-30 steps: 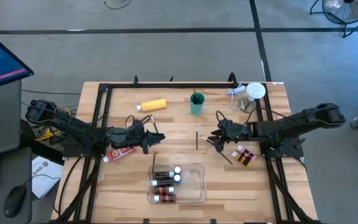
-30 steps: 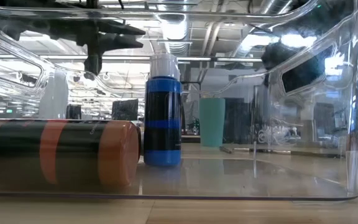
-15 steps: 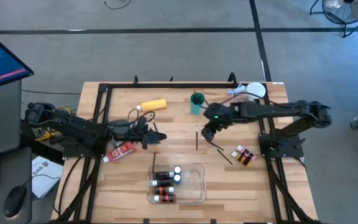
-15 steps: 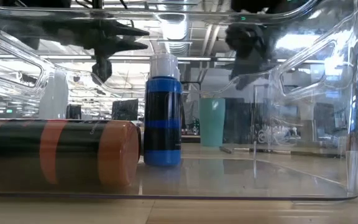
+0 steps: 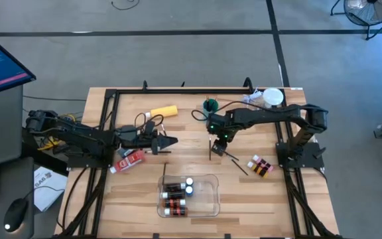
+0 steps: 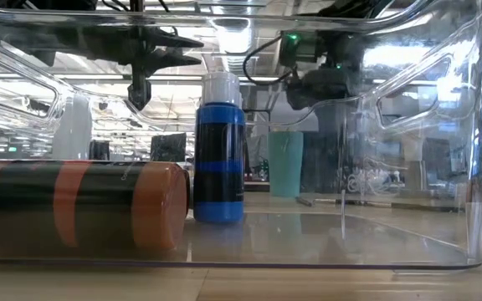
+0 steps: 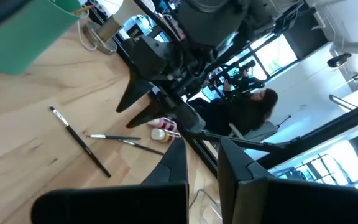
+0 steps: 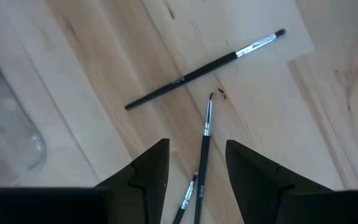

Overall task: Pick & Place Paint Supplies
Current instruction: Put the silver paint brush into the green cup

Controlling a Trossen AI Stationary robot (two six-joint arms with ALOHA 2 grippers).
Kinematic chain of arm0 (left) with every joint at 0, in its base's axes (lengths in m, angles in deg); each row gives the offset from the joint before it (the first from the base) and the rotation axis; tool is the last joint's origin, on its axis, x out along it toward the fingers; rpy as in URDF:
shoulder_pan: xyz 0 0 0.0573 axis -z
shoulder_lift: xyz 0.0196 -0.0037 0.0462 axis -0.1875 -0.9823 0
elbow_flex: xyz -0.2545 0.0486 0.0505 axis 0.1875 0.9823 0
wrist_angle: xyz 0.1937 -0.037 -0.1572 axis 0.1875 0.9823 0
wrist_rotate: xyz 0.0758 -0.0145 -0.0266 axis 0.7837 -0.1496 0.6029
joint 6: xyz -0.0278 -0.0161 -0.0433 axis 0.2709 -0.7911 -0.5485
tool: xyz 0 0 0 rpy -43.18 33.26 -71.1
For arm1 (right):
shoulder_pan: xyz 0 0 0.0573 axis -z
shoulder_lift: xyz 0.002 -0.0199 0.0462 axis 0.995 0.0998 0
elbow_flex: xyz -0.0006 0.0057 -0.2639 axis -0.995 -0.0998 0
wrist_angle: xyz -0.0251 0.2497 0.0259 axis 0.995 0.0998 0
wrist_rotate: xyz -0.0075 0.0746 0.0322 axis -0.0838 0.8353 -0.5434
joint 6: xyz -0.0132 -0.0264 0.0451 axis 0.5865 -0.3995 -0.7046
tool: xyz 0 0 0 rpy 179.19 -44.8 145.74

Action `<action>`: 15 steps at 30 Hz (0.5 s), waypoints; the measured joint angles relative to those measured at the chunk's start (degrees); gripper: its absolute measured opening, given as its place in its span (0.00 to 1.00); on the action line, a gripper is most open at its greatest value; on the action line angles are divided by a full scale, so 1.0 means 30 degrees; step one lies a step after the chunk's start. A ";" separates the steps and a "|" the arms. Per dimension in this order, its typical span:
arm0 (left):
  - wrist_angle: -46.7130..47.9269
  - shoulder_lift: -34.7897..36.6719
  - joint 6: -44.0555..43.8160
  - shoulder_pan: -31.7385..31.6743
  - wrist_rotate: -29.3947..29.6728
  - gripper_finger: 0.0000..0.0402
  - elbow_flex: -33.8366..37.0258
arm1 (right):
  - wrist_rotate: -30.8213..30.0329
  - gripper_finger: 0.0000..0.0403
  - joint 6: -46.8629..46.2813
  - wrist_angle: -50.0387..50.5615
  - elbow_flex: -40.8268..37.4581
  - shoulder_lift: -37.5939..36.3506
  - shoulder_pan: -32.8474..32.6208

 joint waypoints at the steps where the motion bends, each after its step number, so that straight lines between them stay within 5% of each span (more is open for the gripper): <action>1: -0.0021 0.0000 -0.0088 0.0000 0.0000 0.00 0.0000 | 0.0001 0.37 0.0000 -0.0006 -0.0004 0.0050 0.0030; 15: -0.0193 0.0000 0.0022 -0.0804 -0.0007 0.00 0.0000 | 0.0688 0.34 0.0955 0.0655 -0.0004 -0.0161 0.0106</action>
